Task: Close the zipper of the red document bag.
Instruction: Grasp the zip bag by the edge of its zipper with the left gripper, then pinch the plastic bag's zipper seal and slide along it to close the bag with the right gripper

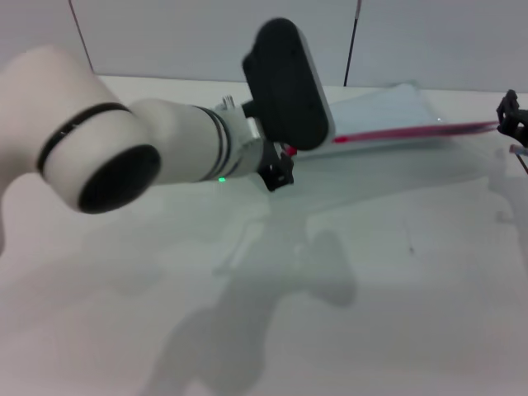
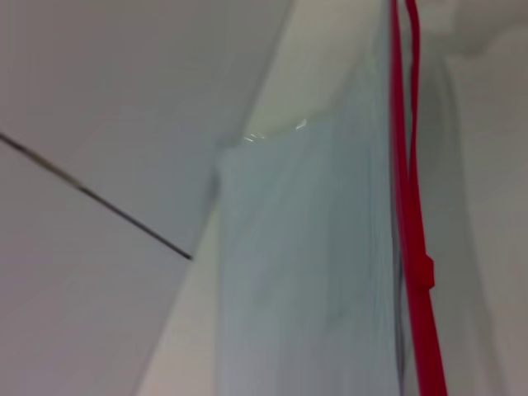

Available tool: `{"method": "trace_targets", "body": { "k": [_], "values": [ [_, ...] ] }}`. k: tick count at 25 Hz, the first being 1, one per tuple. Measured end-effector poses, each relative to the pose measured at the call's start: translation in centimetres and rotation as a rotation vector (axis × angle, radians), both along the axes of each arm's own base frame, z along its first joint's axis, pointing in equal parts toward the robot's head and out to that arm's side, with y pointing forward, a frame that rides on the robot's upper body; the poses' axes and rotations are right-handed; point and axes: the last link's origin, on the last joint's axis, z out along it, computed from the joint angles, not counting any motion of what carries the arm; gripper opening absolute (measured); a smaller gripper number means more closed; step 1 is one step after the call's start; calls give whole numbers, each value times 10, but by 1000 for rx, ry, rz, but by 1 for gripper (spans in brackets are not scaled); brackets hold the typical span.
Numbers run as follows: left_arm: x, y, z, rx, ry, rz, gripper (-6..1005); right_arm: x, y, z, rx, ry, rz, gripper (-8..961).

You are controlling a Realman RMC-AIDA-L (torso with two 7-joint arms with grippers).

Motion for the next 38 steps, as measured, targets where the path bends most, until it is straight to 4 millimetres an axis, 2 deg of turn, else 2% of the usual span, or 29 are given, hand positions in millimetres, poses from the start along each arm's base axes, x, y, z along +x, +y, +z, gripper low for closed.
{"method": "trace_targets", "body": {
  "k": [6,11,18,38],
  "values": [
    [0,-1,11,34,-41,-19,56,-17,3,12,-13,87,52,468],
    [-3,-1,13,51,-66,-27,56,-32,12,21,-114,98,102,467],
    [-1,-1,20,82,-105,-43,56,-54,23,39,-232,46,175,467],
    [2,0,27,106,-121,-72,58,-118,22,68,-487,-166,366,467]
  ]
}}
